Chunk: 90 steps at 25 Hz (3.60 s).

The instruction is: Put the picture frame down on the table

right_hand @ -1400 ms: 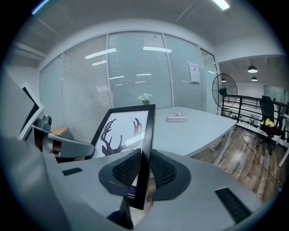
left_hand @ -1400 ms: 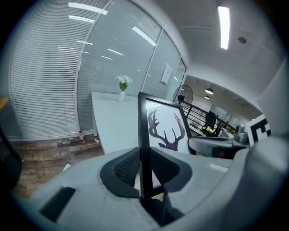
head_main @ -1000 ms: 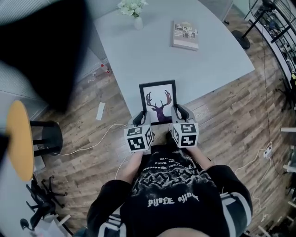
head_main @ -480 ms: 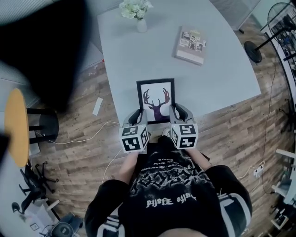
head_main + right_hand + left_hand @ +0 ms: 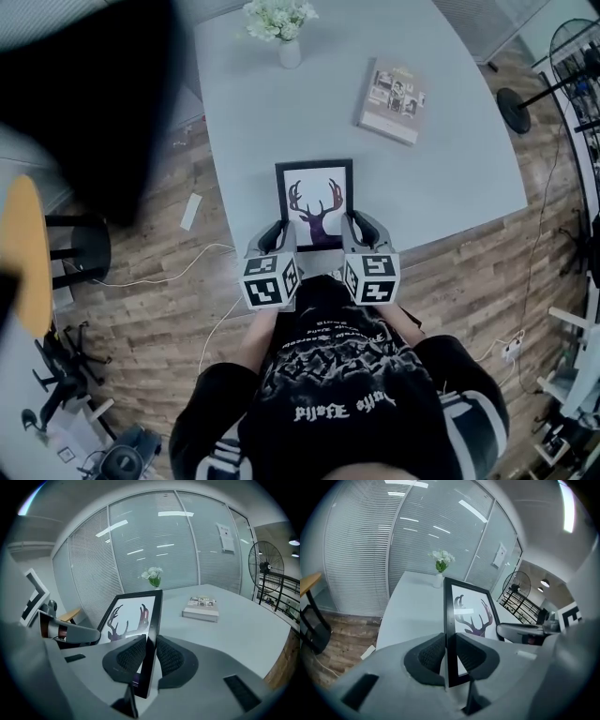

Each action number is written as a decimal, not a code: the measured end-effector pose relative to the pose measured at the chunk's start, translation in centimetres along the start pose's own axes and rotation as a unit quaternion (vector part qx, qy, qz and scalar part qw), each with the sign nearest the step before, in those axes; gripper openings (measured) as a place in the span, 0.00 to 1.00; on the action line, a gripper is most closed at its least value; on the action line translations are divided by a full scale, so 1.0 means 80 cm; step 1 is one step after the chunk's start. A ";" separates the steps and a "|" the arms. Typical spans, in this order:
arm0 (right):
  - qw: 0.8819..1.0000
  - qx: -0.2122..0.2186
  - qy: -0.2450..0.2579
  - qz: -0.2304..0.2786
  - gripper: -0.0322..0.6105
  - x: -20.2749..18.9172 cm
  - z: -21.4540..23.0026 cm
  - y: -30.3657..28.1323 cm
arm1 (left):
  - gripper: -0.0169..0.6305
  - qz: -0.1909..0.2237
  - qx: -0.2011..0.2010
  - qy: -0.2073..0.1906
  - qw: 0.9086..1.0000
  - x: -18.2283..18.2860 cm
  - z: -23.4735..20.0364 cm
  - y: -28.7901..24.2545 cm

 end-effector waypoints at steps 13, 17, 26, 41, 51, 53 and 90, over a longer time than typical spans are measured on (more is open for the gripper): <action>0.999 -0.012 0.018 0.034 0.15 0.047 0.006 -0.045 | 0.15 0.037 -0.019 -0.020 0.999 0.056 -0.010 -0.038; 0.999 -0.013 0.020 0.037 0.15 0.062 0.016 -0.064 | 0.16 0.047 -0.027 -0.023 0.998 0.072 -0.009 -0.056; 0.999 -0.015 0.027 0.026 0.15 0.075 0.022 -0.111 | 0.16 0.039 -0.023 -0.011 0.999 0.089 -0.027 -0.094; 0.999 -0.025 0.038 -0.022 0.15 0.063 0.038 -0.185 | 0.16 0.006 -0.008 0.018 1.000 0.083 -0.053 -0.157; 0.997 -0.029 0.034 -0.063 0.15 0.042 0.047 -0.220 | 0.16 -0.030 -0.003 0.038 0.999 0.069 -0.071 -0.194; 0.996 -0.033 0.030 -0.071 0.15 0.035 0.050 -0.225 | 0.16 -0.039 -0.001 0.041 0.998 0.064 -0.073 -0.201; 0.985 -0.049 0.014 -0.166 0.15 -0.018 0.070 -0.269 | 0.16 -0.123 0.014 0.070 0.990 0.022 -0.093 -0.251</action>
Point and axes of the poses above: the fingertips, and each gripper's own axes: y backward along the fingers, z to its right, x out of its top, the point moved 9 cm from there along y, backward along the fingers, and after that the axes turned 13 degrees about z, right-handed, at the moved point
